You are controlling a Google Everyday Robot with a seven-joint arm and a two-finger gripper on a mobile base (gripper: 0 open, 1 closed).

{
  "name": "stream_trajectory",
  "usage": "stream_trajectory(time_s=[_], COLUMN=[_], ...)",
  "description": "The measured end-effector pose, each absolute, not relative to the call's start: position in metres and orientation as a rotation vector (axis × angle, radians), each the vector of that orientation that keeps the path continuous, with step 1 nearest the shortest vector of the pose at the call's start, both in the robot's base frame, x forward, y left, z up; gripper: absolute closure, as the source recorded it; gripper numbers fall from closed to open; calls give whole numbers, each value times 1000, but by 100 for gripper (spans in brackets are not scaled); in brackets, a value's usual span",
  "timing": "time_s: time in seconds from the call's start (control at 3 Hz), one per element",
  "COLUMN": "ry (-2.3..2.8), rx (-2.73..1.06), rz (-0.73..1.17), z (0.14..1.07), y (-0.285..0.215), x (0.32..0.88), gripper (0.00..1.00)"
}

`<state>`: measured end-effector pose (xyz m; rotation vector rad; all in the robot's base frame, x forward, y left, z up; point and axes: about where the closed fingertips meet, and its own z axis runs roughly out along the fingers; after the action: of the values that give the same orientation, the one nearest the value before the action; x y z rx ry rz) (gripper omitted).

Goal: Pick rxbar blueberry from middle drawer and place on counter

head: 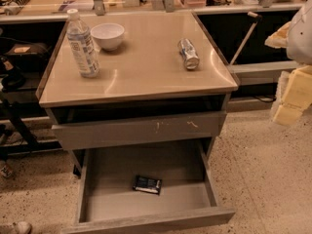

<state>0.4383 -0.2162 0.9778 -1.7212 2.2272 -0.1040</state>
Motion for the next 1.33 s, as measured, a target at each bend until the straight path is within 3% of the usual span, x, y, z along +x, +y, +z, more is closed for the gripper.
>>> stream_trajectory(time_s=[0.67,1.33], ry=[2245,2289], rx=[-1716,-1780], rz=[-91,-46], z=[950,829], y=[-204,-140], x=[434,428], gripper=[0,0])
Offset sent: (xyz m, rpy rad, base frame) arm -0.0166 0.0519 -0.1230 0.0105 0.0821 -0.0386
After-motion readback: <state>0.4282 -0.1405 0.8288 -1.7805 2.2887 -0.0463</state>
